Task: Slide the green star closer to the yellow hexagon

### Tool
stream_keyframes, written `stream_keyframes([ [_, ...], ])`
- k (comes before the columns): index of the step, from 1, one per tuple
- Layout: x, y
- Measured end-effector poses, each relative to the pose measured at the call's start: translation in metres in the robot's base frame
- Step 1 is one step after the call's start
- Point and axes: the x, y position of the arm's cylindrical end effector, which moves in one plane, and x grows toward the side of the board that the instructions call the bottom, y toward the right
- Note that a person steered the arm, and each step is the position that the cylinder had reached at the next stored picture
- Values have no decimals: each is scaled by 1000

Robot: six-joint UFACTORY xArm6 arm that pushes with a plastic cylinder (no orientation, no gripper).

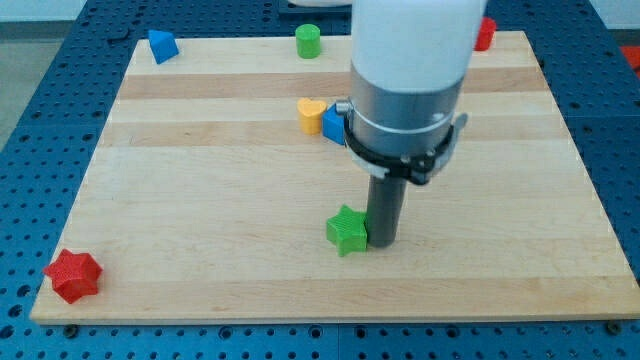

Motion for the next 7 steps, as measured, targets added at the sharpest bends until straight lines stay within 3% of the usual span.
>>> stream_keyframes([
  [1, -18, 0],
  [4, 38, 9],
  [5, 38, -9],
  [7, -25, -31],
])
